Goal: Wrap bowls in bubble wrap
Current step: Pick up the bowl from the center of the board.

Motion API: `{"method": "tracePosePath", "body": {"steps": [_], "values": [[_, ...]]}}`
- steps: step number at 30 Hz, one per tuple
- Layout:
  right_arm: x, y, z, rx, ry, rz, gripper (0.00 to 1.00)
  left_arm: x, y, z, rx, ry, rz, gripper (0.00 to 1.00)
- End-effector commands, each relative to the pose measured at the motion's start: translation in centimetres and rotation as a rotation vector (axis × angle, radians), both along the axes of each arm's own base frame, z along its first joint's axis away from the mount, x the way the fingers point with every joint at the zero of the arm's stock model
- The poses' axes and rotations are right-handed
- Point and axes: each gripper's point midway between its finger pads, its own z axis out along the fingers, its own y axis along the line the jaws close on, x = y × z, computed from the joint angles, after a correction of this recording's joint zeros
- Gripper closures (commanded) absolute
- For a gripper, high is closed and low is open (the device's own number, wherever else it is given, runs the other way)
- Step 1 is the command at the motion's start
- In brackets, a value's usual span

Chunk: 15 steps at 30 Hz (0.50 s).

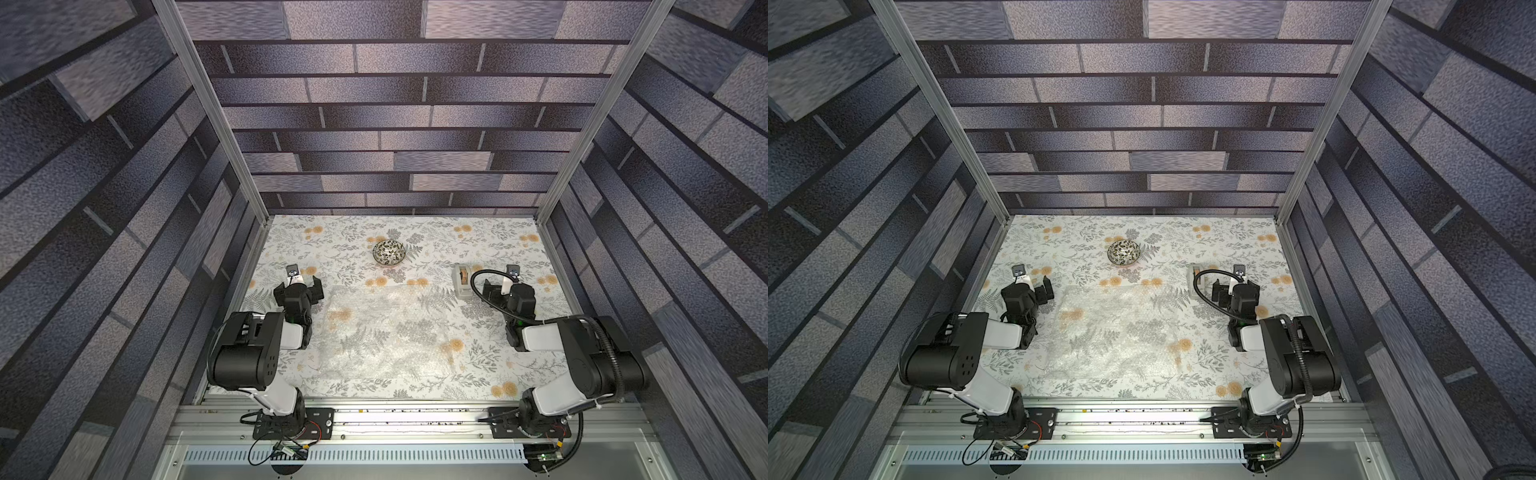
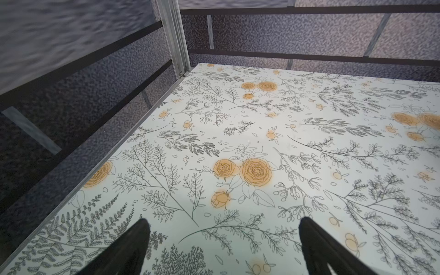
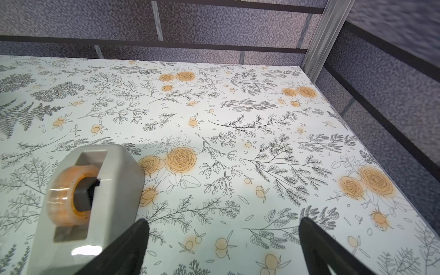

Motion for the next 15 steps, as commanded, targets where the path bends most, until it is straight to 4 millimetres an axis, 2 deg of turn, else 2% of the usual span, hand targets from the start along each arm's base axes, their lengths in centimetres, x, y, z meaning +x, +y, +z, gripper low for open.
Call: {"method": "tracePosePath", "body": {"steps": [1,15], "values": [[0.48,0.13,0.98,0.015,-0.023,0.006,0.0,0.36,-0.31,0.99,0.007,-0.028,-0.016,0.0],[0.52,0.12,0.96,0.017,-0.022,0.008,0.0,0.39,-0.34,1.01,0.007,-0.029,-0.017,0.0]]}}
